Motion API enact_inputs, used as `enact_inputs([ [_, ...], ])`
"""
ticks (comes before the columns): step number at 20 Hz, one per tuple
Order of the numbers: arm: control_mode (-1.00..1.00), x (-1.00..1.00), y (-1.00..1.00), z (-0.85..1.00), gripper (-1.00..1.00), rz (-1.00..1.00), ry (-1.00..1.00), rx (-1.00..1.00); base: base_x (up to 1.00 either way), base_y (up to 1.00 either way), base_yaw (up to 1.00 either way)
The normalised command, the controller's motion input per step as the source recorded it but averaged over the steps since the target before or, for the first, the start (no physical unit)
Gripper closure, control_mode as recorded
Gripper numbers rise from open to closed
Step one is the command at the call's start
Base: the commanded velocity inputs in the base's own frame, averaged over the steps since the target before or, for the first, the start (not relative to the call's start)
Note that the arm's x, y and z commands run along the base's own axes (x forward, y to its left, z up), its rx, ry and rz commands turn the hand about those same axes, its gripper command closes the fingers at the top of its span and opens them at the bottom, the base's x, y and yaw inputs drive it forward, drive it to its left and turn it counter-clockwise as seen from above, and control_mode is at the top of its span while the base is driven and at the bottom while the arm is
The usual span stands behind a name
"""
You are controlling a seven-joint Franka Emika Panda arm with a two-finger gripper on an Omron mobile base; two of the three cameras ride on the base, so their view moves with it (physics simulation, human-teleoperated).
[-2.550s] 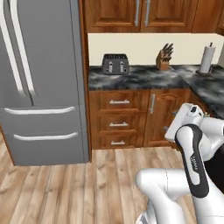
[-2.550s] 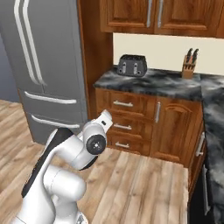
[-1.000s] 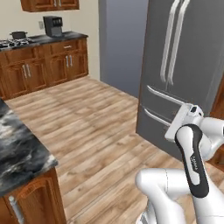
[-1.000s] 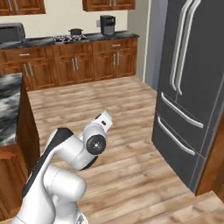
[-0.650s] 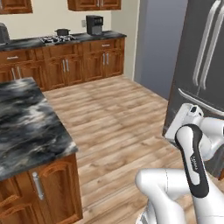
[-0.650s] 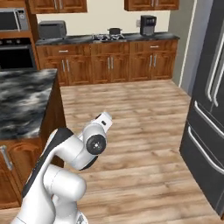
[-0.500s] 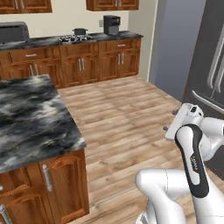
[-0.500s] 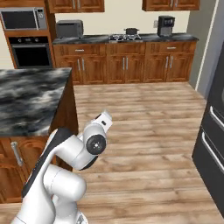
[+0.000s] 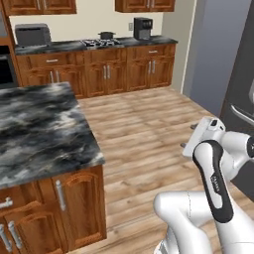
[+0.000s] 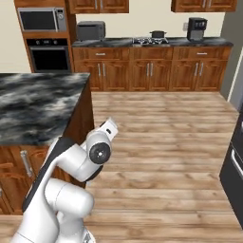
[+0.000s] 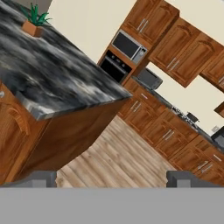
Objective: Move the pot and pan from the stove into the sink.
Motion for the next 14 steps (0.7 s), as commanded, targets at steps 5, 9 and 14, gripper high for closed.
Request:
enact_inputs([
  [5,1.0,0.0,0.0,0.0,-1.0,0.0,0.0,0.0,0.0,-0.92,0.02],
  [9,1.0,0.0,0.0,0.0,-1.0,0.0,0.0,0.0,0.01,-0.98,0.02],
  [14,1.0,0.0,0.0,0.0,-1.0,0.0,0.0,0.0,0.05,-0.89,0.06],
])
